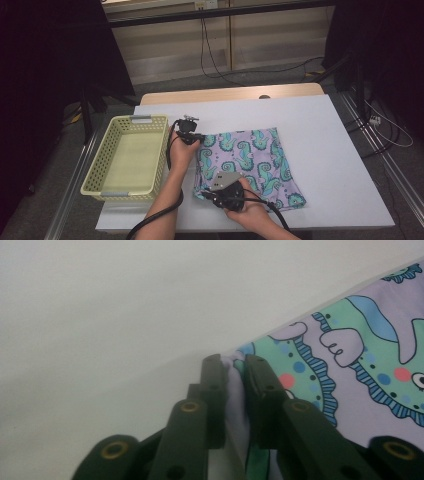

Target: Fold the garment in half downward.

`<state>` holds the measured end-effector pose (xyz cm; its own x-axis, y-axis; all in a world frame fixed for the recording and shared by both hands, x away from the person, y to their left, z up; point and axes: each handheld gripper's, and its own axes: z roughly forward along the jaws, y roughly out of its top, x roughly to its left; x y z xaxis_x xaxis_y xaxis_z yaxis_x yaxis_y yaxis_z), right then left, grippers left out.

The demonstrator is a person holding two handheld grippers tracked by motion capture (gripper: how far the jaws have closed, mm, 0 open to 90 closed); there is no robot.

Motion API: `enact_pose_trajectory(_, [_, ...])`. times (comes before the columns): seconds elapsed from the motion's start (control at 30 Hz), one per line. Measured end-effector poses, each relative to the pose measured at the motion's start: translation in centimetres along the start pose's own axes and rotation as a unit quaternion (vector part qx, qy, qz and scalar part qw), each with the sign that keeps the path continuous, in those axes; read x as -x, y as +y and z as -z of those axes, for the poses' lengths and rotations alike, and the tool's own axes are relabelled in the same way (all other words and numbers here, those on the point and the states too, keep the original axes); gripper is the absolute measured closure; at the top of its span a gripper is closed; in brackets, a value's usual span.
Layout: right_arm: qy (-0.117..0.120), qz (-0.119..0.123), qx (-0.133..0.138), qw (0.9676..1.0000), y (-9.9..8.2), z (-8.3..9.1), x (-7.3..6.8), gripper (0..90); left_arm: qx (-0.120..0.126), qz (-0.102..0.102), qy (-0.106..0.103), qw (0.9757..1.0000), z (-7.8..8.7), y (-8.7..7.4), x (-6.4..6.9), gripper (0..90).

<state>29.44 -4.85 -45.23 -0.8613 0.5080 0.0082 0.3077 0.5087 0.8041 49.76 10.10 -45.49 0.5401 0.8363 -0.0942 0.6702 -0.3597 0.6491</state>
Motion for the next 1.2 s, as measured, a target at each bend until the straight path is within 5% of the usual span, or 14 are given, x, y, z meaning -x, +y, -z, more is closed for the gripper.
enact_pose_trajectory(0.33, [0.004, -0.008, 0.012, 0.9999, 0.1, 0.3, 0.1, 85.3, 0.004, 0.021, -0.012, 0.9997, 1.9, 1.4, -0.4, 86.0])
enact_pose_trajectory(1.2, [0.007, -0.014, 0.05, 0.9986, 2.0, 0.1, -0.8, 85.3, -0.014, 0.018, 0.008, 0.9997, 5.1, 3.6, -1.5, 87.0])
